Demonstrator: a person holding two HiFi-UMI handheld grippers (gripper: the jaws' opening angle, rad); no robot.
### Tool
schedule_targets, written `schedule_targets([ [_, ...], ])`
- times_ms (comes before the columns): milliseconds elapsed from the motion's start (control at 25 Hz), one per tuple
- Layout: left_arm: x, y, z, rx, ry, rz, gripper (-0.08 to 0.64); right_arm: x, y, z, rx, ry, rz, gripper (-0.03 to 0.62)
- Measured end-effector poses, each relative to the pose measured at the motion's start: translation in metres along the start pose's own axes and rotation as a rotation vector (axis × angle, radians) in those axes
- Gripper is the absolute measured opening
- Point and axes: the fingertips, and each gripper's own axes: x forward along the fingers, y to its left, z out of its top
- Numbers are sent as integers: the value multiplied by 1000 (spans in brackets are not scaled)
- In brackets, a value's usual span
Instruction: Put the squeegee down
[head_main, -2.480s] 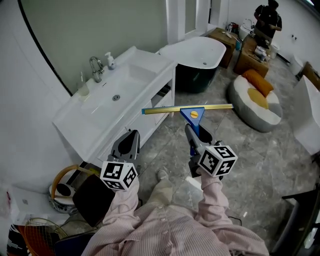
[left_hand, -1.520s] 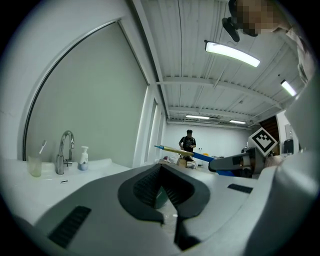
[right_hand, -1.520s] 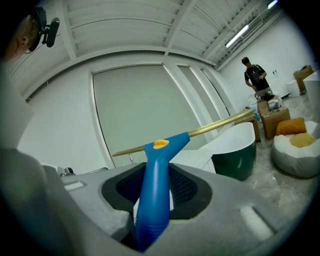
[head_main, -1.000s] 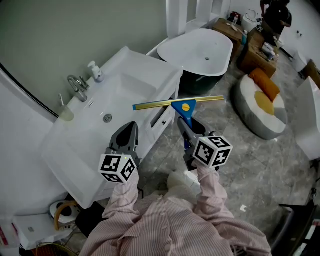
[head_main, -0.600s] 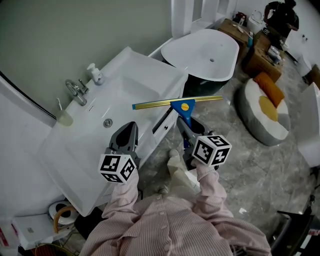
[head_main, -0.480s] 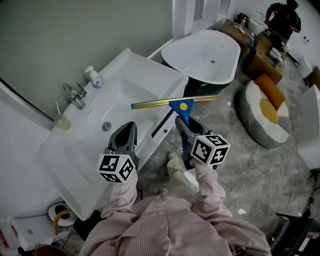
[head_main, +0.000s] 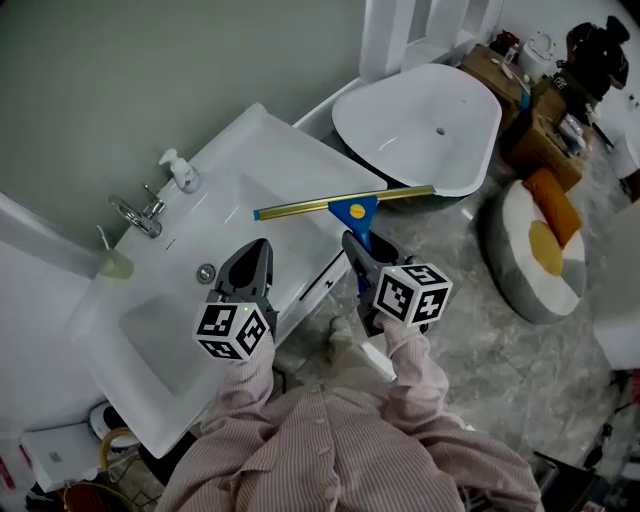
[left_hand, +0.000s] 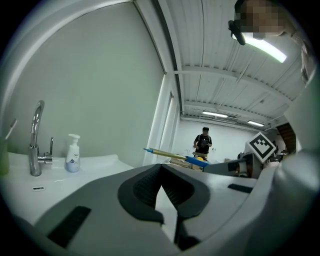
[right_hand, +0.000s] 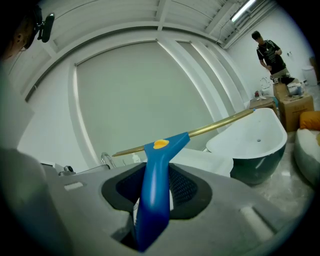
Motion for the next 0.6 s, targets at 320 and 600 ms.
schedule_targets([
  [320, 54, 17, 6, -23, 1, 66, -2, 48, -35, 24, -3, 50, 50, 132],
  [600, 89, 26, 6, -37, 9, 108, -2, 80, -56, 40, -4, 87, 90, 132],
])
